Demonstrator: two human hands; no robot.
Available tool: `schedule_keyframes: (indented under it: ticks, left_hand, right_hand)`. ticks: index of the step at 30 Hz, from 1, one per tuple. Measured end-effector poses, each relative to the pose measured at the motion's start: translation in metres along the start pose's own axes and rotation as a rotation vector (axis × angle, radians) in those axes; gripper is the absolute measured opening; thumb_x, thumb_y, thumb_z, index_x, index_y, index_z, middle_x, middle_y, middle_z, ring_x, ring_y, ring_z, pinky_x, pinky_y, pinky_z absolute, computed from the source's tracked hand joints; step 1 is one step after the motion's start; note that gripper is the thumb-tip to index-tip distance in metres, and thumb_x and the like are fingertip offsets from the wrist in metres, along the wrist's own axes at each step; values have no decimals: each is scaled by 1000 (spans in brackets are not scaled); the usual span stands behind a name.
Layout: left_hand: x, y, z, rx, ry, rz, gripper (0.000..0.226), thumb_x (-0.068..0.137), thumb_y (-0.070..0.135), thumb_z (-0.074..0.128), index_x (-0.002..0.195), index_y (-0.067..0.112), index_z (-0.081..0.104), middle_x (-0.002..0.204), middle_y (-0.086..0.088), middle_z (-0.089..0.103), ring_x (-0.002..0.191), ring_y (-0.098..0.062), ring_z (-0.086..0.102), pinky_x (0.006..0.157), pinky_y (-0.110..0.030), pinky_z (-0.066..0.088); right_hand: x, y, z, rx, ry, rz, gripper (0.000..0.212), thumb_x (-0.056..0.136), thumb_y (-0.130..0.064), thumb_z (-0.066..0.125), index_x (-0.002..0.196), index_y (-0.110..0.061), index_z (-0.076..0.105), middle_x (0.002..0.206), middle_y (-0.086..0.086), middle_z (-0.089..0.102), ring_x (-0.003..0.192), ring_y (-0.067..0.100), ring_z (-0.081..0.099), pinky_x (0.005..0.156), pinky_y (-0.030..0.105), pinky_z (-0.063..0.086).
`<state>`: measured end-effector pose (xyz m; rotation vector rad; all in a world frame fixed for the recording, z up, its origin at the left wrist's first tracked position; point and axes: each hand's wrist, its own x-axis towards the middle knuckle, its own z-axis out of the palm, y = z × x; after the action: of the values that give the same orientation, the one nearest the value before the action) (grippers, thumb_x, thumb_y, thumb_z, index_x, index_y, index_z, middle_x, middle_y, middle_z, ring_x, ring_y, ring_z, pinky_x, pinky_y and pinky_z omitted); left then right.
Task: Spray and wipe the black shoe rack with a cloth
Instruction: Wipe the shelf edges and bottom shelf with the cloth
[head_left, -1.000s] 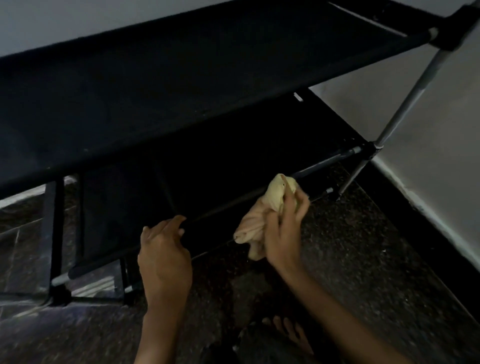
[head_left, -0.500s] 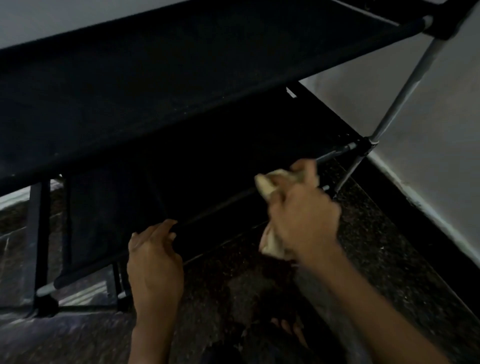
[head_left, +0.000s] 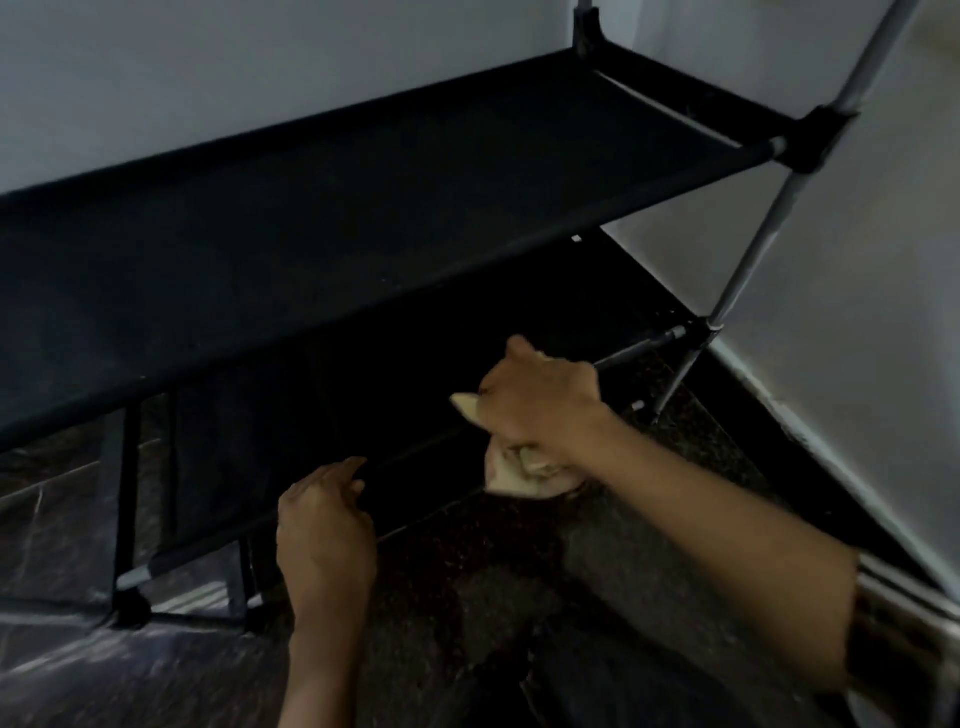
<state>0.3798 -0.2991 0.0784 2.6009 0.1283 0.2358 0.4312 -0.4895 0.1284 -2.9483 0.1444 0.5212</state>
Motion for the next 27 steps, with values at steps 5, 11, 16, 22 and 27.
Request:
schedule_keyframes:
  ticks: [5, 11, 16, 22, 27]
  left_hand:
    - [1, 1, 0, -33, 3, -63, 38, 85, -9, 52, 116, 8, 66, 109, -19, 66, 99, -35, 60, 76, -35, 48]
    - [2, 7, -5, 81, -42, -75, 33, 90, -1, 53, 117, 12, 66, 101, -19, 68, 90, -36, 62, 68, -30, 42]
    - [8, 22, -16, 346, -185, -51, 27, 92, 7, 47, 108, 16, 67, 89, -15, 66, 83, -36, 61, 64, -32, 43]
    - [23, 70, -17, 532, -438, 214, 25, 93, 23, 49, 117, 22, 58, 114, -5, 61, 101, -22, 60, 80, -33, 51]
    - [23, 106, 15, 339, -493, 409, 43, 94, 18, 51, 137, 24, 46, 137, 0, 51, 120, -18, 51, 96, -30, 44]
  right_hand:
    - [4, 95, -23, 7, 26, 277, 54, 93, -60, 30, 133, -30, 51, 144, 1, 24, 128, 32, 40, 99, 48, 33]
    - [16, 83, -17, -154, 68, 313, 49, 97, -43, 32, 134, -16, 50, 150, 3, 22, 119, 28, 44, 77, 39, 36]
    - [-5, 27, 15, -79, 234, -23, 37, 95, -34, 36, 119, -19, 60, 135, 5, 40, 120, 28, 30, 79, 40, 35]
    - [-32, 18, 77, 268, 391, -257, 53, 87, -30, 57, 135, -33, 35, 142, -1, 20, 107, 34, 44, 71, 39, 43]
    - [-13, 93, 97, 370, 539, -41, 58, 89, -33, 49, 141, -48, 27, 153, -5, 22, 118, 29, 47, 83, 36, 47]
